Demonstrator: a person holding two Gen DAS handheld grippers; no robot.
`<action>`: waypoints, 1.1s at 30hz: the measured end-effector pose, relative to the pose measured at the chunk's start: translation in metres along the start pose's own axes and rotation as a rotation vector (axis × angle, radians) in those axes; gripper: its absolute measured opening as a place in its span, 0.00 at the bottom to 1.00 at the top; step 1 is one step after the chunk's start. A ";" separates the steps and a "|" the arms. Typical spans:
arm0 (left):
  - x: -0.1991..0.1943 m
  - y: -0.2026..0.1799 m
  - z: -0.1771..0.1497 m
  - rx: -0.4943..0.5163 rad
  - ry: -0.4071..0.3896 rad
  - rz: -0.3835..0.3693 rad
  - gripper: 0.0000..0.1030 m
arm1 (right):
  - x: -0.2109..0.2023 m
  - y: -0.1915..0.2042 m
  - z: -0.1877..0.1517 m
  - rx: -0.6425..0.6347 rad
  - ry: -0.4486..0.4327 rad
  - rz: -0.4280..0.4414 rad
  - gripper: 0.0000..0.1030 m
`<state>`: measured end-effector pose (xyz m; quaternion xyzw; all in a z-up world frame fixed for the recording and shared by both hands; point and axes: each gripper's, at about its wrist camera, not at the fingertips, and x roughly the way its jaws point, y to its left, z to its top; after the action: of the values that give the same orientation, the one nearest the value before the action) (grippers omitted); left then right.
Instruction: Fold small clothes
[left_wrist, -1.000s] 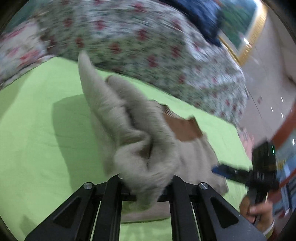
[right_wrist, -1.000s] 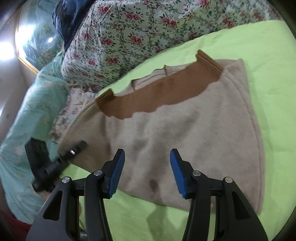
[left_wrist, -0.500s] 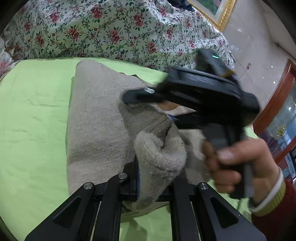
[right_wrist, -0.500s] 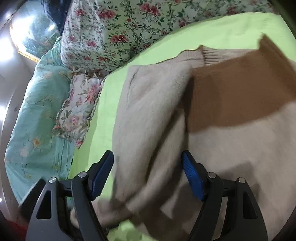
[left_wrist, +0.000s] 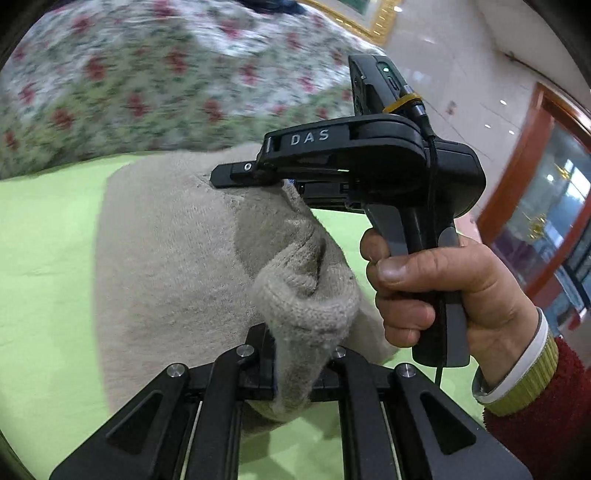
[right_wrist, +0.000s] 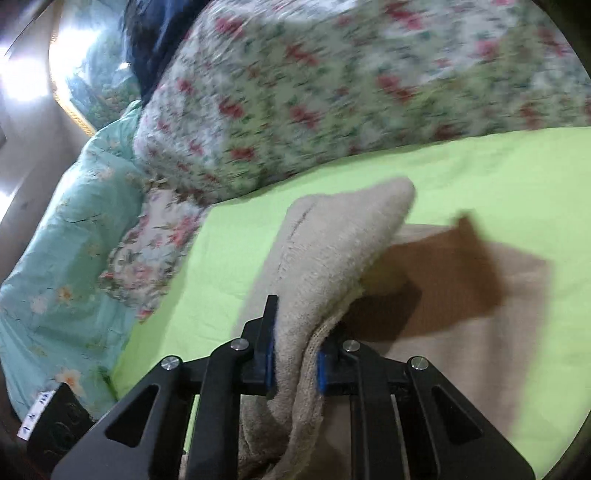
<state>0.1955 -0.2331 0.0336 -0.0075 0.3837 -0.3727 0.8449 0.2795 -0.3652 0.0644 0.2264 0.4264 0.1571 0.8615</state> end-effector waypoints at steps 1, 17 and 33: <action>0.011 -0.007 -0.001 0.002 0.012 -0.014 0.08 | -0.005 -0.009 -0.002 0.010 0.000 -0.021 0.18; 0.081 -0.033 -0.017 0.011 0.183 -0.049 0.24 | 0.008 -0.062 -0.023 -0.110 0.076 -0.289 0.28; -0.015 0.090 -0.003 -0.171 0.068 0.054 0.85 | -0.050 -0.086 -0.064 0.108 -0.001 -0.213 0.82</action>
<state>0.2435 -0.1579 0.0146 -0.0567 0.4426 -0.3156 0.8374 0.2055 -0.4448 0.0186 0.2259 0.4556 0.0414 0.8600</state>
